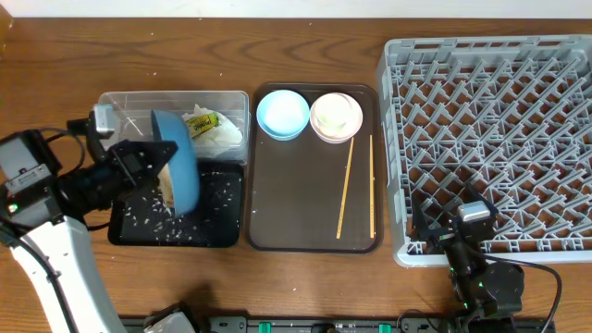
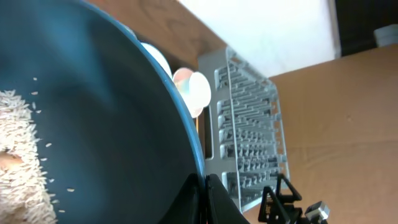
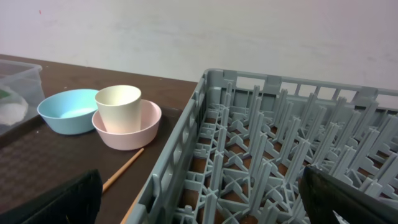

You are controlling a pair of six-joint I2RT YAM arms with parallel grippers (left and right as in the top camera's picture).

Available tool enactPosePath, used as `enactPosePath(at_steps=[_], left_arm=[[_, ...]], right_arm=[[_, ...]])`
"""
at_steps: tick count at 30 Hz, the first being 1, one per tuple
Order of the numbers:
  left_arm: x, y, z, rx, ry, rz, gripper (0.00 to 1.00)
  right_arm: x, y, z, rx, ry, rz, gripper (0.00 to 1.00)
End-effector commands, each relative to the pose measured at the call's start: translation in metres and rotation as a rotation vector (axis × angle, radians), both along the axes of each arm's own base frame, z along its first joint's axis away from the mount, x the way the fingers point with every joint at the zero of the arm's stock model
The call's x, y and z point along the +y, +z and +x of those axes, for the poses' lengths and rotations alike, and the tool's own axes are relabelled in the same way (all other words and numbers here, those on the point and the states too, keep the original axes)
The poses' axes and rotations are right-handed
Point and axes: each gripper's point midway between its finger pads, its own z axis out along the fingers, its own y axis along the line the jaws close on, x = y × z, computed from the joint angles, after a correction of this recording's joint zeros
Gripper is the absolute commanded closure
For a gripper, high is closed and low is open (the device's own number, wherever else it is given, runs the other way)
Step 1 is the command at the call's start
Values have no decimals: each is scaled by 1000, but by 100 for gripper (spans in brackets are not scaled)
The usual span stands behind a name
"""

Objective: Sort waste into correct bins and load items into the dishwasher rack
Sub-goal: 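Tilt the plate over the black tray to dump the rice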

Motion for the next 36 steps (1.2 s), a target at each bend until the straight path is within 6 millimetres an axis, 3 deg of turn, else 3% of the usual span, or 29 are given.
enactPosePath(at_steps=[1, 7, 15, 36], left_arm=[[0, 10, -2, -97, -32, -96, 94], [16, -3, -5, -144, 7, -213, 94], [43, 0, -9, -190, 77, -327, 94], [49, -3, -4, -91, 113, -429, 94]], right_arm=[[1, -1, 0, 3, 3, -2, 1], [1, -1, 0, 3, 3, -2, 1], [1, -1, 0, 3, 2, -2, 1], [1, -1, 0, 3, 3, -2, 1]])
